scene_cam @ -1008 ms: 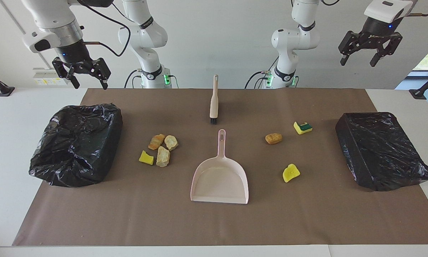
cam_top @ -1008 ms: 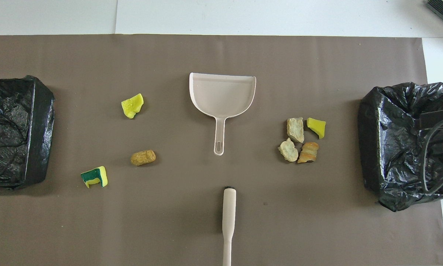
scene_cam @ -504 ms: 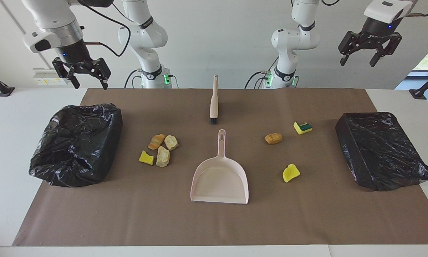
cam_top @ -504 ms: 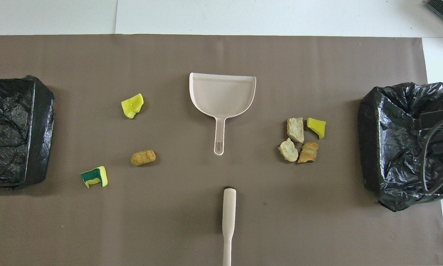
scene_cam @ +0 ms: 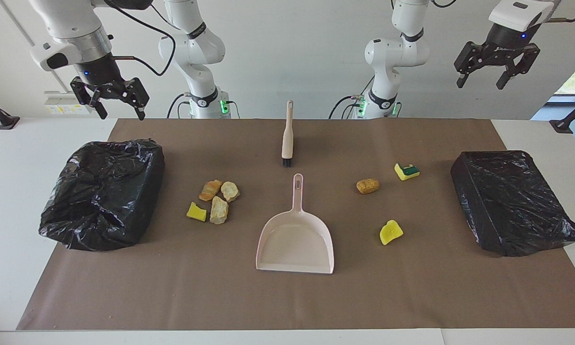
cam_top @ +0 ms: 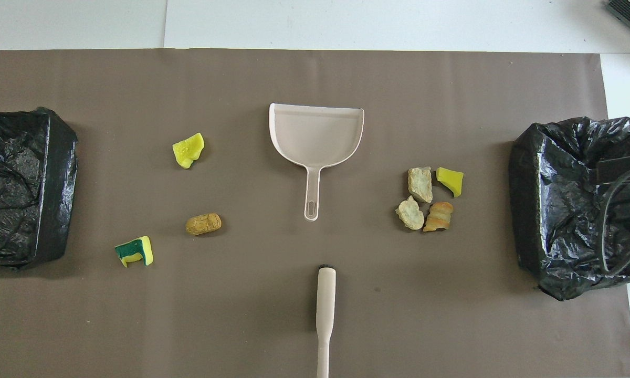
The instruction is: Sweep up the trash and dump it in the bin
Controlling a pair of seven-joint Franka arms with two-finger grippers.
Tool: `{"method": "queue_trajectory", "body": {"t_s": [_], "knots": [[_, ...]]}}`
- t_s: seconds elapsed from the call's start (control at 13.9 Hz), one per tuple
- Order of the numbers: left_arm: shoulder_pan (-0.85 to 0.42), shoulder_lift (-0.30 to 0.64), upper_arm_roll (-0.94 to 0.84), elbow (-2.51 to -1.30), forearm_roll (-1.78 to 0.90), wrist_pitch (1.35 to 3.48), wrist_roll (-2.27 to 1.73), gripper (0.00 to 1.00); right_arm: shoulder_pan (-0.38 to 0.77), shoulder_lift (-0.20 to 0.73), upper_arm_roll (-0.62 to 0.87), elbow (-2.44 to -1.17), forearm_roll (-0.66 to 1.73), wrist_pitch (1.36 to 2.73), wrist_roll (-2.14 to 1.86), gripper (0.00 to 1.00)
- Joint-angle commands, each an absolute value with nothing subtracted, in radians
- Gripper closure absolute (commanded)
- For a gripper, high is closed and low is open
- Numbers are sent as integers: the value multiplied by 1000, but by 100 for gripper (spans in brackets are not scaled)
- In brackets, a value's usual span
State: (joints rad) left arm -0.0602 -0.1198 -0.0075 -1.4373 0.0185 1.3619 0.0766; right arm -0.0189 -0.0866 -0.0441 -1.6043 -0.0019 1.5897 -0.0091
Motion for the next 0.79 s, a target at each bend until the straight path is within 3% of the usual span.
{"method": "queue_trajectory", "body": {"t_s": [0.0,0.72], "knots": [[-55,-137,-12,-1453,31,1351,66,0,-23,-95,-43,-1606,14,1574,-38,0],[-55,-144,-14,-1466,31,1355,64,0,-23,-95,-43,-1606,14,1574,-37,0]]}}
